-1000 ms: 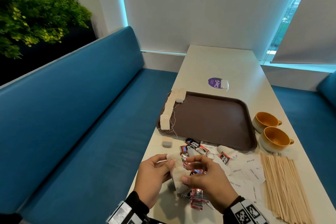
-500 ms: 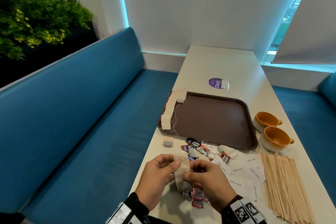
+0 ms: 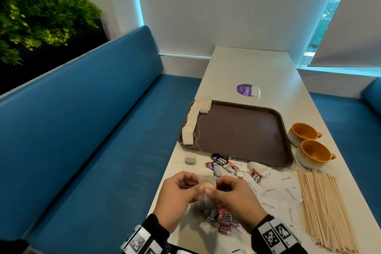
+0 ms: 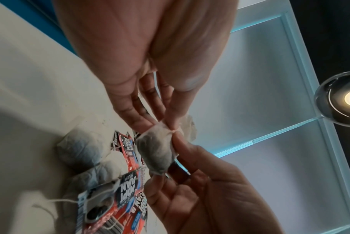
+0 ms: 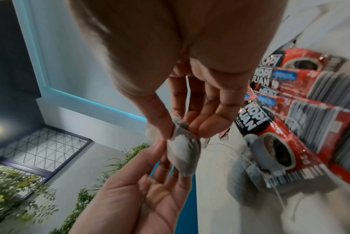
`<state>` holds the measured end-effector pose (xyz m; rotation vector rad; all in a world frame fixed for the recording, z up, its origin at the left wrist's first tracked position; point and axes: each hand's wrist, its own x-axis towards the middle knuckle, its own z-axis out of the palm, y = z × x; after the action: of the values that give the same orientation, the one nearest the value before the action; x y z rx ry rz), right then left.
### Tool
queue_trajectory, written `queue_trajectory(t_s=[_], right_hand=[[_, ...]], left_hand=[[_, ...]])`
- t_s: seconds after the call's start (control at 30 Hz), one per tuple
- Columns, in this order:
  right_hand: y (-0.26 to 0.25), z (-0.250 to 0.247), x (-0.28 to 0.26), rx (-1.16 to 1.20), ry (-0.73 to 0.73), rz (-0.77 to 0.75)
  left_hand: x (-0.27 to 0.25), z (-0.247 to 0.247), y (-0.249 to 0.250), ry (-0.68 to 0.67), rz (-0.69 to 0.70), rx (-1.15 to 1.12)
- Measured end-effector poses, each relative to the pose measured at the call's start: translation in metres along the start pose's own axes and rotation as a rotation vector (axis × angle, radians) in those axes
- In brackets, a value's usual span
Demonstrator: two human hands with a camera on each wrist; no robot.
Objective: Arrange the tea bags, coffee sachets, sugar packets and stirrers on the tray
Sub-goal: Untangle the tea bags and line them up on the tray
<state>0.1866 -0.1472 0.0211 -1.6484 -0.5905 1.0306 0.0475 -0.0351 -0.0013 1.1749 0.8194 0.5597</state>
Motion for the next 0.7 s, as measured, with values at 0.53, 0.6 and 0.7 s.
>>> queue_trajectory(t_s=[0.53,0.6,0.7], right_hand=[[-0.062,-0.044,0.114,-0.105,0.100,-0.037],[-0.074,-0.048,0.145,-0.063,0.119,-0.030],[-0.085,-0.057,0.193,-0.082,0.134,-0.022]], left_hand=[[0.086,-0.029,0.029,-0.222,0.183,1.047],[0.098,-0.026,0.026,-0.306,0.148,1.121],[0.107,-0.028,0.020,-0.337,0.117,1.157]])
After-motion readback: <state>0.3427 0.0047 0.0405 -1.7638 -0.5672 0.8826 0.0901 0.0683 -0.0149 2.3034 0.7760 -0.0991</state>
